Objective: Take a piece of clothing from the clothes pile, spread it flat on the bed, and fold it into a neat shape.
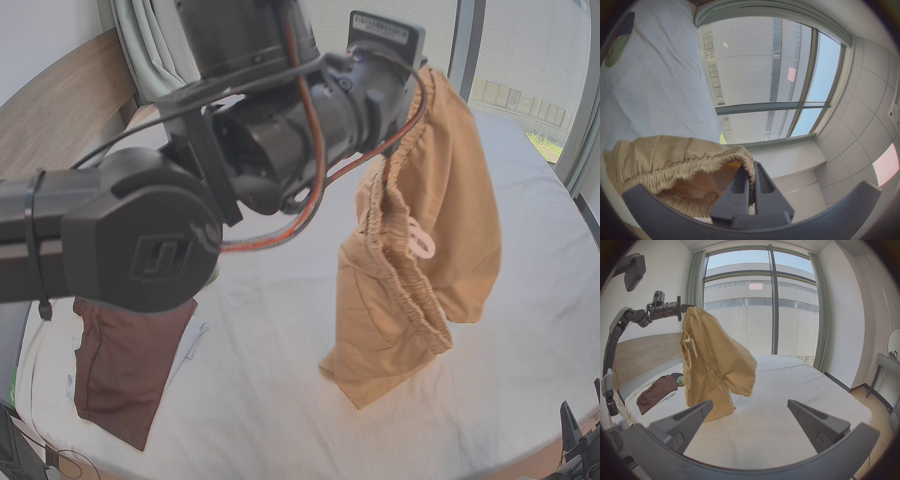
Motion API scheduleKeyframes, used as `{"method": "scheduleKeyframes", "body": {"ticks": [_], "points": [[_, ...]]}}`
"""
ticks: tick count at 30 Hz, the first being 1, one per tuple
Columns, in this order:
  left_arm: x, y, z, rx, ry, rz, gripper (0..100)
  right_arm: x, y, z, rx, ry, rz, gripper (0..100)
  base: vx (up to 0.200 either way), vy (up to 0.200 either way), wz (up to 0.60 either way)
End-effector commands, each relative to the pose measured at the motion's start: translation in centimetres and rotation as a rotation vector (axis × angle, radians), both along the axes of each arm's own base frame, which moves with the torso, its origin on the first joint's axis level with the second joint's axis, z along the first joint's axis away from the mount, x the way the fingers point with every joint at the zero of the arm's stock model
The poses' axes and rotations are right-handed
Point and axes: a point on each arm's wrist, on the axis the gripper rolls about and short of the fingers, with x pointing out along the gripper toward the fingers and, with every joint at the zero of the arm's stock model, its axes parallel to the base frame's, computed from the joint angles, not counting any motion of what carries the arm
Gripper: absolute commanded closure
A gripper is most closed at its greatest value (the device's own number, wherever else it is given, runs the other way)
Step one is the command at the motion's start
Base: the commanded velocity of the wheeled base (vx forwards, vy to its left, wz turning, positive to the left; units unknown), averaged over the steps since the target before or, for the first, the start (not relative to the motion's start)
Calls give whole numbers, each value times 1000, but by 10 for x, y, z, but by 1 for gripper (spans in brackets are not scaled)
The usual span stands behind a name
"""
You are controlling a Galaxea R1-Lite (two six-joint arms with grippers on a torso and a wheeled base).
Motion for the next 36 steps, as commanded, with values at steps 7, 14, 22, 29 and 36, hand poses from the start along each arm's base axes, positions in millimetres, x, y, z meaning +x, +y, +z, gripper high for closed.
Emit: {"method": "scheduleKeyframes", "body": {"ticks": [7, 14, 22, 29, 36], "points": [[10, 56, -121, 325, -19, 21, 100, 1, 0, -5, -1, 12, 1, 0, 0, 0, 0], [23, 82, -186, 408, -141, 25, 100, 1, 0, -5, -1, 12, 1, 0, 0, 0, 0], [26, 120, -221, 506, -187, 59, 100, 1, 0, -5, -1, 12, 1, 0, 0, 0, 0], [28, 148, -231, 544, -173, 107, 100, 1, 0, -5, -1, 12, 1, 0, 0, 0, 0], [37, 179, -246, 723, -223, 178, 100, 1, 0, -5, -1, 12, 1, 0, 0, 0, 0]]}}
